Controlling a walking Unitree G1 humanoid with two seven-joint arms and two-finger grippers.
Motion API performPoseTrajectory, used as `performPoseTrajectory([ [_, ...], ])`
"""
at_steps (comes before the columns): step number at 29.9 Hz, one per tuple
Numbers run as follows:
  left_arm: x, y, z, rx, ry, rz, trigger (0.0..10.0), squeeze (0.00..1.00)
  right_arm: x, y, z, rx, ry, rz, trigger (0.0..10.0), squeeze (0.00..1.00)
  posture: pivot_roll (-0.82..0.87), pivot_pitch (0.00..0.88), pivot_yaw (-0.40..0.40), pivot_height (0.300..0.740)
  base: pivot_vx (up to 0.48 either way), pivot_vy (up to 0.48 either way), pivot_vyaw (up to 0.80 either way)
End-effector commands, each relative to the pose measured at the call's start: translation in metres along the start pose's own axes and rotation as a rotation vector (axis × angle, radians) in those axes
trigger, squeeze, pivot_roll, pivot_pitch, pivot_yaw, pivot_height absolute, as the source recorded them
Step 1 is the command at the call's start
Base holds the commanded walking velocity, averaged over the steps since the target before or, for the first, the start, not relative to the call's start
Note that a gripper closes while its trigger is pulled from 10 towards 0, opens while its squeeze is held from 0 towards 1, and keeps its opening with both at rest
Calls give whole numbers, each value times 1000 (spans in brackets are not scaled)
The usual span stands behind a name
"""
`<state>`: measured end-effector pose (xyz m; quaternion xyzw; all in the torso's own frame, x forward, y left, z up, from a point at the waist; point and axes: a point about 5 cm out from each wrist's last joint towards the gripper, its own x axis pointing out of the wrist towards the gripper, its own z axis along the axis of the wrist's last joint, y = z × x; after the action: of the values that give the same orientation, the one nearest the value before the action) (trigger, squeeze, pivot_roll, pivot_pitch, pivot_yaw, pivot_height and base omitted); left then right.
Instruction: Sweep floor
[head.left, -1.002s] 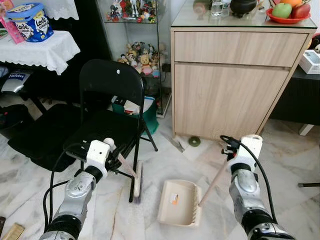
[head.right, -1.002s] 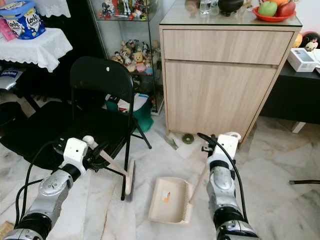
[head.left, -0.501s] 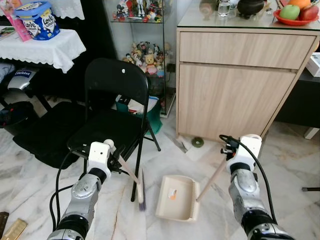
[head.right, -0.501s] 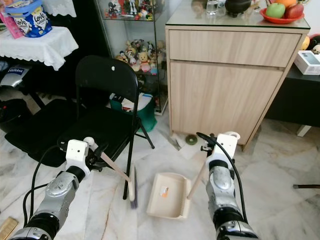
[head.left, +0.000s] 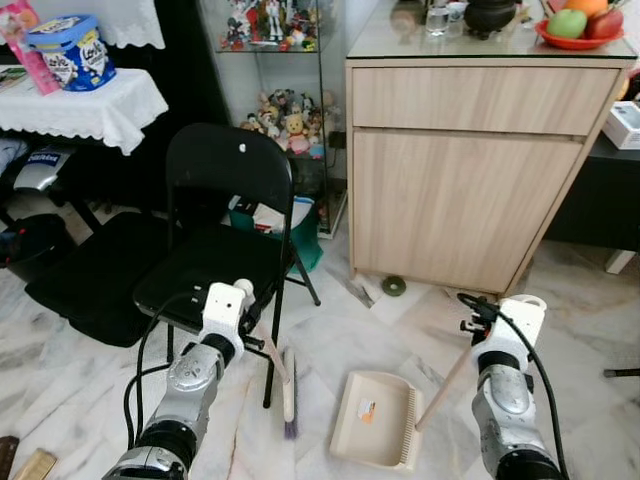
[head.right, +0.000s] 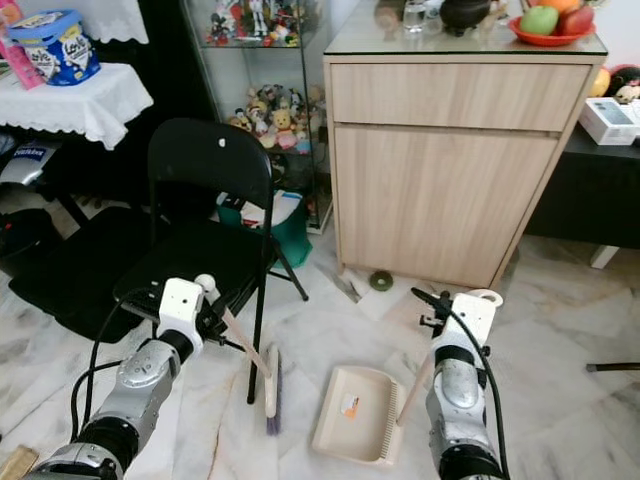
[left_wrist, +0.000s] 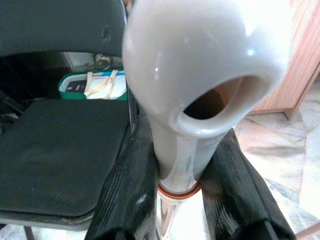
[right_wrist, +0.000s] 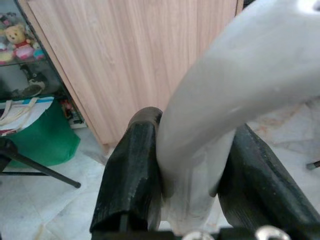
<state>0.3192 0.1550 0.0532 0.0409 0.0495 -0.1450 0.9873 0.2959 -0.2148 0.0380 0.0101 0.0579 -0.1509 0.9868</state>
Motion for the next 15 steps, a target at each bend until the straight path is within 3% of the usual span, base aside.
performPoseTrajectory([
  [1,0,10,6,28,-30,31,10000,0,4,11,14,9,-57,36,10000,0,-122,0,89,740,0,0,0],
  [15,-14,20,-4,55,-14,46,10000,0,-4,19,6,24,-22,62,10000,0,-78,16,84,740,0,0,0],
])
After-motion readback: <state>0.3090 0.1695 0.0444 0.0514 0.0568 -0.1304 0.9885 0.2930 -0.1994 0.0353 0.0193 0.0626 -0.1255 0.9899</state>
